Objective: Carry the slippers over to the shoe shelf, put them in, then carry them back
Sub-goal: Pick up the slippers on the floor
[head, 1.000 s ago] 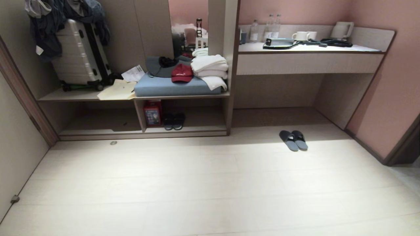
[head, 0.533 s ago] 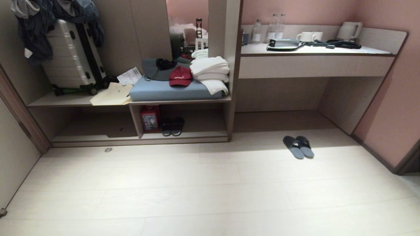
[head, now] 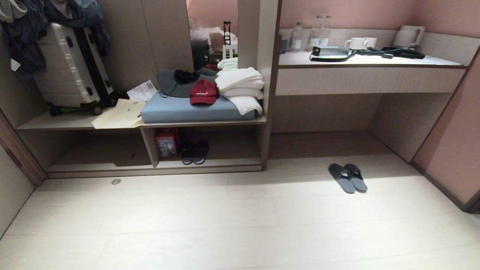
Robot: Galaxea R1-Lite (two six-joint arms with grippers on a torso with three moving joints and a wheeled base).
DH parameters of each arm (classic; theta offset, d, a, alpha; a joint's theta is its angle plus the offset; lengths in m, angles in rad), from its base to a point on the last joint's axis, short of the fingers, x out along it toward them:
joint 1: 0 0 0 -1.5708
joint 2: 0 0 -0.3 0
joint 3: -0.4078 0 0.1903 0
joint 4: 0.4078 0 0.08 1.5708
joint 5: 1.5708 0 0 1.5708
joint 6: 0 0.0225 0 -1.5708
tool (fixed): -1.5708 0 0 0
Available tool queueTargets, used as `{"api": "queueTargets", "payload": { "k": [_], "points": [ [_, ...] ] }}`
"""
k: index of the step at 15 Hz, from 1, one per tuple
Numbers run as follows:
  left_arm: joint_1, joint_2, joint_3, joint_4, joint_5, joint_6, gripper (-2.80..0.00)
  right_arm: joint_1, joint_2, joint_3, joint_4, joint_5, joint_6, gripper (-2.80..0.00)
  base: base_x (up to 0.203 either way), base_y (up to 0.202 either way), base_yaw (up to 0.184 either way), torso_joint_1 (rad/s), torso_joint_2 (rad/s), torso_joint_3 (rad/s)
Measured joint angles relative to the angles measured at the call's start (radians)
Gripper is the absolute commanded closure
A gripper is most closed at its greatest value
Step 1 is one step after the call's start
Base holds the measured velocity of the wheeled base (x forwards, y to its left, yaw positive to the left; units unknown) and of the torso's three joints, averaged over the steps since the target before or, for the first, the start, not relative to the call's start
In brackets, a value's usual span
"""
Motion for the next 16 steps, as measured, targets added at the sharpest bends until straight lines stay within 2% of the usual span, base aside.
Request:
{"api": "queueTargets", "payload": {
  "k": [16],
  "points": [
    [0.000, 0.000, 0.000, 0.000, 0.000, 0.000, 0.00, 0.000, 0.000, 0.000, 0.000, 0.000, 0.000, 0.00, 0.196, 0.000, -0.001, 0.003, 0.00, 0.003]
  ]
}}
